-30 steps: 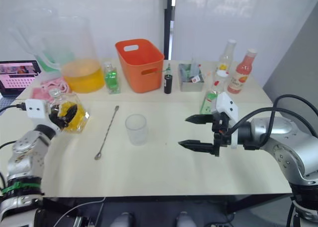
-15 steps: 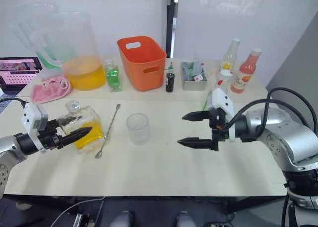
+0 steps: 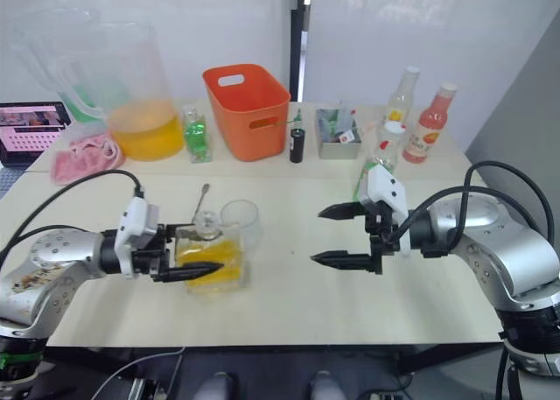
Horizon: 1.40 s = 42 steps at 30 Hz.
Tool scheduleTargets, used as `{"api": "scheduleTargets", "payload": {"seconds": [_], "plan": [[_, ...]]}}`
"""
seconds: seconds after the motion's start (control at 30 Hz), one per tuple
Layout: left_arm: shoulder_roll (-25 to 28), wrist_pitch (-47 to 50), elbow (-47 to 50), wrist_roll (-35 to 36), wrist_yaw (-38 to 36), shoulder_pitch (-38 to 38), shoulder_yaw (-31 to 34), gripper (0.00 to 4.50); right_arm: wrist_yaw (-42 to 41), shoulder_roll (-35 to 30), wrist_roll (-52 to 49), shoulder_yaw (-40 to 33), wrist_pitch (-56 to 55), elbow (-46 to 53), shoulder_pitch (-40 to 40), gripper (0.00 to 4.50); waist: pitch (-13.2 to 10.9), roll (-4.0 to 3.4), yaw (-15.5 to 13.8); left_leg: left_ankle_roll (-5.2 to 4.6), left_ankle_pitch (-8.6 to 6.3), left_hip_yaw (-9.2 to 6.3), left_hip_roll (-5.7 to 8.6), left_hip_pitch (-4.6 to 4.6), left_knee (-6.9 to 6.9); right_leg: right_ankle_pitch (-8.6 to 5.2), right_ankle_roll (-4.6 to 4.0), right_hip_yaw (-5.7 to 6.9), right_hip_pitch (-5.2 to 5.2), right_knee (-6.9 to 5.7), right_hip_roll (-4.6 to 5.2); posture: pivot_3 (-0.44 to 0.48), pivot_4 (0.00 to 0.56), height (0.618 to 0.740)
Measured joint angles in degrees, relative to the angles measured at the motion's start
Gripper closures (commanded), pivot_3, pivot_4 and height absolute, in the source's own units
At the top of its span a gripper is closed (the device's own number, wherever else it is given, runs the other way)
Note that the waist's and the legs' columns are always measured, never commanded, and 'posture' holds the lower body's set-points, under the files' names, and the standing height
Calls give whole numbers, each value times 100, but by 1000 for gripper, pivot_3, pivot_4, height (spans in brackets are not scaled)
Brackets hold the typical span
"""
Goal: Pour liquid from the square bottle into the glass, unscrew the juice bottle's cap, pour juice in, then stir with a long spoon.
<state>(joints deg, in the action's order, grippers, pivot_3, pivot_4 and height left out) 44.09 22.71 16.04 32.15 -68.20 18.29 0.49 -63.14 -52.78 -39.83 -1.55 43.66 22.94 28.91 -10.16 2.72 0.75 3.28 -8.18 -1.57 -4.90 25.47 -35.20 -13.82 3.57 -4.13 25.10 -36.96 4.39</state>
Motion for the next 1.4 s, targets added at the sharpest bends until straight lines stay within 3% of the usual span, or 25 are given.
{"api": "scheduleTargets", "payload": {"seconds": [0.13,0.43,0.47,0.53,0.97,1.4], "plan": [[-160,-196,-205,-198,-184,195,-365,1694,190,4,-128,-134,90,152,-105,0,0,0,7,0,0,-2,0,0,-9,0,2,-1,-1,-5,-1,0,150,703],[-227,-825,-833,-478,-696,308,-477,1694,468,-23,-279,-262,292,467,-263,0,0,0,-2,-2,1,-3,0,-3,-14,-1,6,-1,-5,-9,-1,0,150,703],[-226,-848,-902,-478,-755,337,-477,642,474,-23,-328,-286,300,475,-263,0,0,0,3,-3,2,-3,-1,-5,-14,-1,9,-1,-6,-9,-1,0,150,703],[-206,-879,-1027,-499,-810,386,-469,45,466,-38,-355,-323,302,474,-260,0,1,-1,8,-4,2,-2,-1,-11,-14,-2,10,-1,-10,-10,-1,0,150,703],[-18,296,-539,150,-556,341,-15,17,469,-37,-426,-324,301,468,-47,0,1,-3,5,-5,3,-3,-1,-19,-14,-8,21,-1,-17,-12,0,0,150,703],[-199,-490,-1046,-303,-639,194,-78,17,531,108,-421,-261,301,479,-46,0,1,-3,0,-6,4,-2,-1,-21,-16,-6,20,-1,-20,-12,-1,0,150,703]]}}
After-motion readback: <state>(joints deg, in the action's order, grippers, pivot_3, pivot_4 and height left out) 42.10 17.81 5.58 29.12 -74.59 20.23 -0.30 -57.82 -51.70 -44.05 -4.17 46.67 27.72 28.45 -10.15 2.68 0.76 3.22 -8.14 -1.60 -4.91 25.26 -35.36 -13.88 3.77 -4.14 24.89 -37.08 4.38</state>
